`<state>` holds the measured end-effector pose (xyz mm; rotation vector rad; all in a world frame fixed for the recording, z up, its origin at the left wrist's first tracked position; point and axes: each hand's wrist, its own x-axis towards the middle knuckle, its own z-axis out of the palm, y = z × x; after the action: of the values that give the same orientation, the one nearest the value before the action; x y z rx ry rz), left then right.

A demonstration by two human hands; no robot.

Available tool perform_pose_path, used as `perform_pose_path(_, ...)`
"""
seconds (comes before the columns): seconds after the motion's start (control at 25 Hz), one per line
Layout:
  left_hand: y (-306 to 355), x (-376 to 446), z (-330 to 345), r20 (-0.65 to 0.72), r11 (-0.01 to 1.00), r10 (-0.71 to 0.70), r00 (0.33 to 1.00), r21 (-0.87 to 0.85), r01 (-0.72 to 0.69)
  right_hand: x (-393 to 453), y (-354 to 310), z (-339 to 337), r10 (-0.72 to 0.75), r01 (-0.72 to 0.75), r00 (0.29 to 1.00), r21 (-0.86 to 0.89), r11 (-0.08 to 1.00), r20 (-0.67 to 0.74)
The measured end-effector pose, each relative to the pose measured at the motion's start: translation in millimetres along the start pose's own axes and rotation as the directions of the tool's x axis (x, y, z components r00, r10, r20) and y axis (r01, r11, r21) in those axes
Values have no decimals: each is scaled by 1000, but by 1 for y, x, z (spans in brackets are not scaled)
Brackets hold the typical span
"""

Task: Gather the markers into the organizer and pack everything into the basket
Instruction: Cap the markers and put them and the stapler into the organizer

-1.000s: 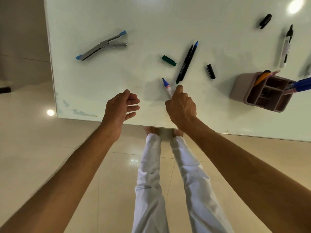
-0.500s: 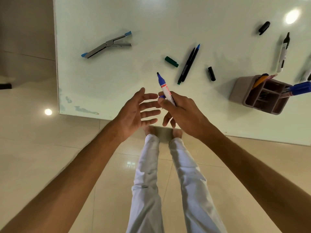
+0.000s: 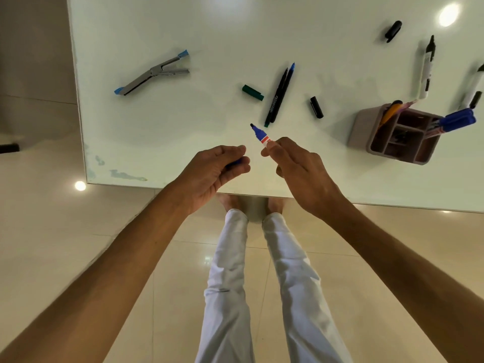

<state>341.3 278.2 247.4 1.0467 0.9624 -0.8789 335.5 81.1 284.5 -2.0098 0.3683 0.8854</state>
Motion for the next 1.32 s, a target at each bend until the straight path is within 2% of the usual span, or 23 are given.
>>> perform_pose_path(0.16,-2,-1,5,-111,980,-5,994,198,27,-7,15,-14,-79,85,995,-118,989,53)
perform_pose_path(0.2,-2,0,6,-127,983,-11,992,179,34,-9,20,-16,-78,84,996,-122,989,52)
perform_pose_path(0.36,-2,2,18,-159,995,-77,984,-70,67,-14,33,-19,-79,81,997,-111,991,21)
perform_pose_path(0.56,-12,8,28,-153,984,31,988,176,-4,-16,41,-22,-79,78,997,-83,994,-16)
perform_pose_path(0.72,-16,7,30,-85,961,84,993,271,-58,-13,45,-24,-71,69,997,-100,993,-17)
perform_pose_path(0.84,-20,2,32,7,840,148,989,527,-129,-13,46,-25,-91,91,996,-145,985,5)
perform_pose_path(0.92,-23,0,33,25,752,213,977,635,-180,-15,47,-27,-110,111,994,-166,980,15)
perform_pose_path(1.08,-25,-1,36,121,675,197,973,703,-224,-18,50,-30,-116,120,993,-202,972,30)
perform_pose_path(1.32,-22,0,33,274,476,255,927,799,-367,-21,57,-38,-122,138,990,-246,960,77)
